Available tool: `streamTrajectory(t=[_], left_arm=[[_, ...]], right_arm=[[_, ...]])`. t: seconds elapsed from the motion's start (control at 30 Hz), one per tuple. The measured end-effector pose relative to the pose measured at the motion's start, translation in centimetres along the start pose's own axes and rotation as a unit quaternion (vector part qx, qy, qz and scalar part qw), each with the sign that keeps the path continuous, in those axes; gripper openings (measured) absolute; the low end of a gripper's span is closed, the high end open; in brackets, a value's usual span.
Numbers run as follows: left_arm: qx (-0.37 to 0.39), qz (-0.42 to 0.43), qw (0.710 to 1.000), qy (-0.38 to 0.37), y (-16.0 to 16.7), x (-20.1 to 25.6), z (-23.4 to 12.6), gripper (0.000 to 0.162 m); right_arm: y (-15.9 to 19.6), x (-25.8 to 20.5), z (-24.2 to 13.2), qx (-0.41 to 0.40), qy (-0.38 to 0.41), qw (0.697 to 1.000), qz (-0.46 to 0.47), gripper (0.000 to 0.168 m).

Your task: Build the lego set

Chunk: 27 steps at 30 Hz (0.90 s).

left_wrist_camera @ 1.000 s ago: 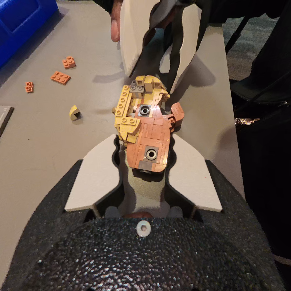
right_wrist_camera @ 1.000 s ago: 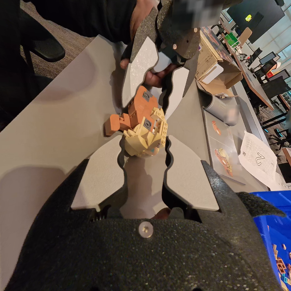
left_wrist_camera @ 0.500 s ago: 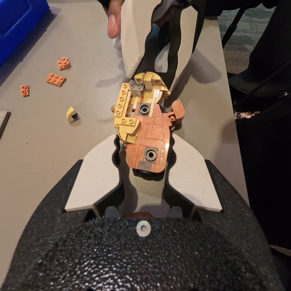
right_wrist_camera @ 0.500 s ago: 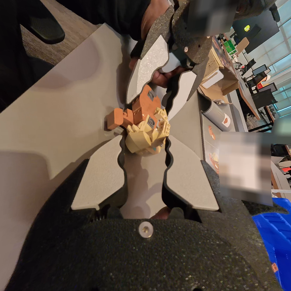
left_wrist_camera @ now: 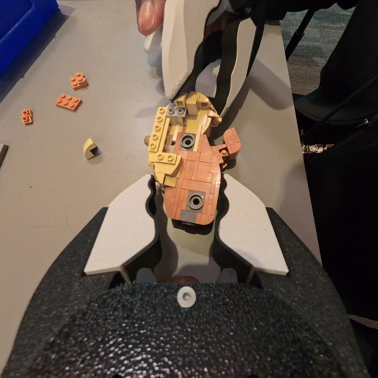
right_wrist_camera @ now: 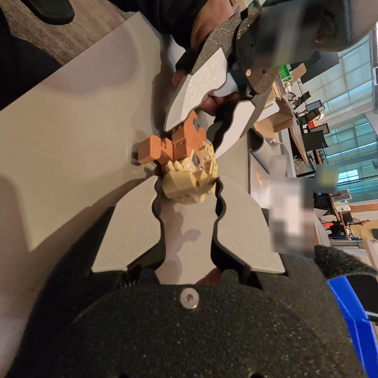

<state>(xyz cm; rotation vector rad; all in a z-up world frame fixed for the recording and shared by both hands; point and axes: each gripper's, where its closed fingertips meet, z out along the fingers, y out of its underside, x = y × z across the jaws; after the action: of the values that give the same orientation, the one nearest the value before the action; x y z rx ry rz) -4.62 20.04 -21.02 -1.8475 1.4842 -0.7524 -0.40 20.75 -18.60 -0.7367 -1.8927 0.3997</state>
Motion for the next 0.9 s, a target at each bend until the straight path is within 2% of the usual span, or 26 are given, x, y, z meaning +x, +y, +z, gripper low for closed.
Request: streamTrajectory(t=[0.9], left_arm=[[0.006,-0.023,1.000,0.013,-0.12,-0.18,-0.16,0.059]], right_arm=[[0.14,0.00,0.25,-0.012,0.015,1.000,-0.010,0.049]])
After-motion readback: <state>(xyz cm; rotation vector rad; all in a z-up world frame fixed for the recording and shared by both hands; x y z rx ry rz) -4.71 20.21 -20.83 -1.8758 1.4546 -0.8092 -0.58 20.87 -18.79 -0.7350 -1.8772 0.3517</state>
